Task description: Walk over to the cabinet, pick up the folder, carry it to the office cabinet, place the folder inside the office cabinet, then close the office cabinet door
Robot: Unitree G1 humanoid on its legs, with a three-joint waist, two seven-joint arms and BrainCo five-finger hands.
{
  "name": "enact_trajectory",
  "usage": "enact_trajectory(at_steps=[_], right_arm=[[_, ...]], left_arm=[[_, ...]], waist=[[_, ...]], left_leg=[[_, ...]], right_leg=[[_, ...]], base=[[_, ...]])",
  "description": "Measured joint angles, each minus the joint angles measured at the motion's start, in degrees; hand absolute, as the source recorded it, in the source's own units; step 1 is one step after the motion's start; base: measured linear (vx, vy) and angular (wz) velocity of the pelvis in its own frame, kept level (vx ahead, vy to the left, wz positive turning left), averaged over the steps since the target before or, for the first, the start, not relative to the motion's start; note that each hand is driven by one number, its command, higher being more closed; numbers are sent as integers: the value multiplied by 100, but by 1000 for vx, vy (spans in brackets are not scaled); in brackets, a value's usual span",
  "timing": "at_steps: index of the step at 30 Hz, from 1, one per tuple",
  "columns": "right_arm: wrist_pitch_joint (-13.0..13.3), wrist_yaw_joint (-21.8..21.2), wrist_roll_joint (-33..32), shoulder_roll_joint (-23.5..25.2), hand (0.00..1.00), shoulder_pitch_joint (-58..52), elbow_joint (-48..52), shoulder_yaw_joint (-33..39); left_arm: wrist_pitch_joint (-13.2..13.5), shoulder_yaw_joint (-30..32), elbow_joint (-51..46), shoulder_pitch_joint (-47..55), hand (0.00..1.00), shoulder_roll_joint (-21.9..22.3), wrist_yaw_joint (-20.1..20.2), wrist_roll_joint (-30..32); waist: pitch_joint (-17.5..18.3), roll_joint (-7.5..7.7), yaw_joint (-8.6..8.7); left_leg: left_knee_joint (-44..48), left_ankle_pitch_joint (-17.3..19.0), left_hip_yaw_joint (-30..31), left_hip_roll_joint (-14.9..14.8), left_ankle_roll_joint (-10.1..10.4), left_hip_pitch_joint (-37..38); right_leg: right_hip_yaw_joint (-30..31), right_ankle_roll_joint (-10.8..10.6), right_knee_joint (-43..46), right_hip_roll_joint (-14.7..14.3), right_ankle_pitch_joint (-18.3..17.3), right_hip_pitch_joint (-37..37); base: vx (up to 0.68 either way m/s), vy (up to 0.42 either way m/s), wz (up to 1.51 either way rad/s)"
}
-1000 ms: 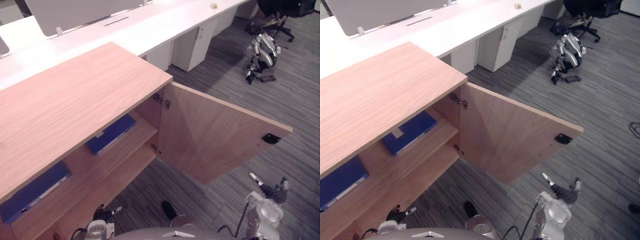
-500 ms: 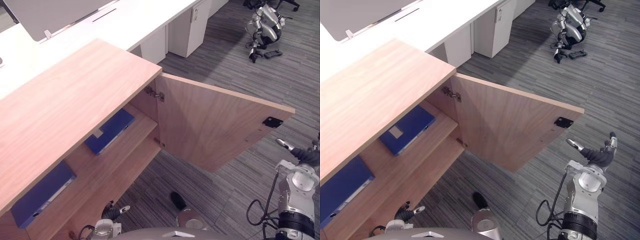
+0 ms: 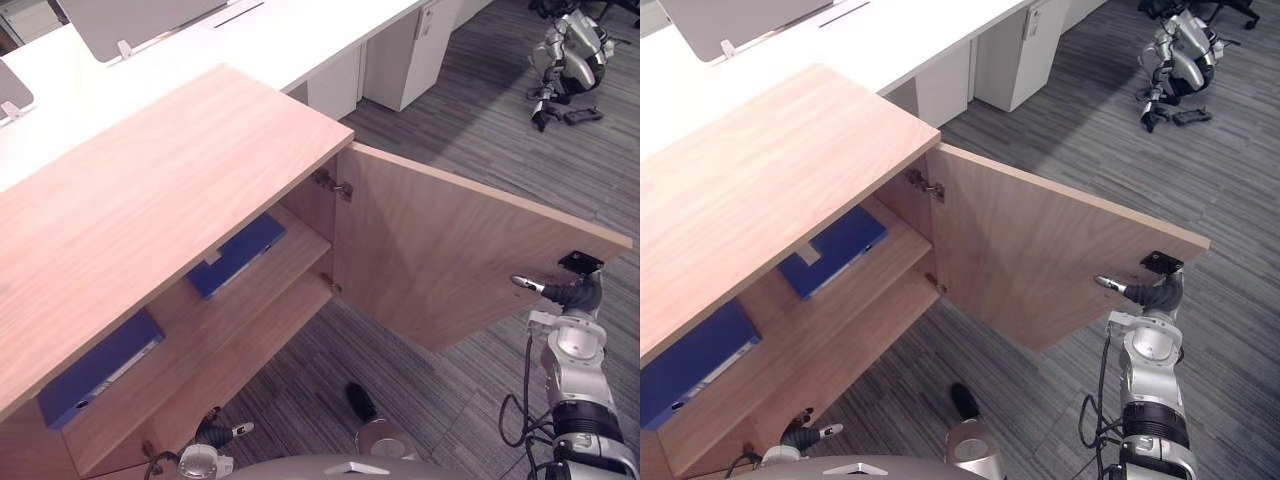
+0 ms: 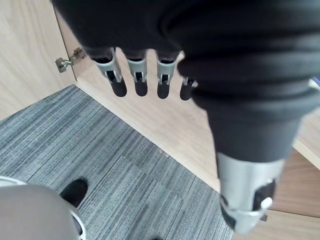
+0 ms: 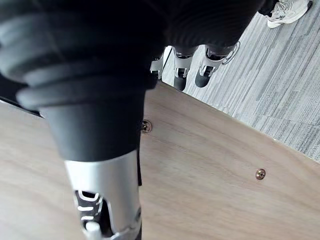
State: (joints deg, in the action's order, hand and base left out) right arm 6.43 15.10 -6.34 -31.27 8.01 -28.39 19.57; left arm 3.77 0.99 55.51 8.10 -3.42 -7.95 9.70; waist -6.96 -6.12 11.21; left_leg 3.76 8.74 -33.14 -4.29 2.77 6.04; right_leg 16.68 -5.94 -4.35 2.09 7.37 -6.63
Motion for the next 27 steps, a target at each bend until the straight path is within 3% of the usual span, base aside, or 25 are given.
enact_trajectory(at_steps=[8, 11, 17, 23, 27], right_arm=[[-4, 26, 2, 5, 0, 36, 1, -122], [-6, 49, 0, 296, 0, -20, 146, 33], [-16, 65, 6, 1051, 0, -876, 1449, 118], [-21, 12, 7, 1809, 0, -2132, 2753, -328], [-20, -165, -14, 2255, 0, -3000, 3328, -869]], left_arm=[[-2, -7, 0, -2, 0, -2, -4, 69], [-8, -5, 0, -10, 0, -2, -7, 73], [-27, 9, 2, -58, 0, -3, -13, 194], [-101, -1, 28, -87, 0, -8, -45, 301], [-148, -154, 190, -166, 0, -50, -42, 396]], waist=[[-52, 23, -4], [-55, 29, -3], [-69, 64, 46], [-38, 261, 133], [28, 535, 144]], left_leg=[[26, 1, 29, -23, -4, -7], [25, 0, 42, -39, -3, -5], [16, 0, 54, -63, -2, 7], [60, -3, 25, -86, 5, 18], [140, 21, -1, -134, 40, 19]], right_leg=[[-41, 61, -63, 2, -32, -3], [-172, 70, -63, 7, -19, -2], [-173, 22, -50, -30, 43, -5], [-126, 25, -64, -55, 67, -4], [-116, 121, -65, -71, 84, -8]], base=[[-71, -67, 0], [-39, -54, 1], [-34, -54, -3], [-72, -58, -5], [-93, -75, -10]])
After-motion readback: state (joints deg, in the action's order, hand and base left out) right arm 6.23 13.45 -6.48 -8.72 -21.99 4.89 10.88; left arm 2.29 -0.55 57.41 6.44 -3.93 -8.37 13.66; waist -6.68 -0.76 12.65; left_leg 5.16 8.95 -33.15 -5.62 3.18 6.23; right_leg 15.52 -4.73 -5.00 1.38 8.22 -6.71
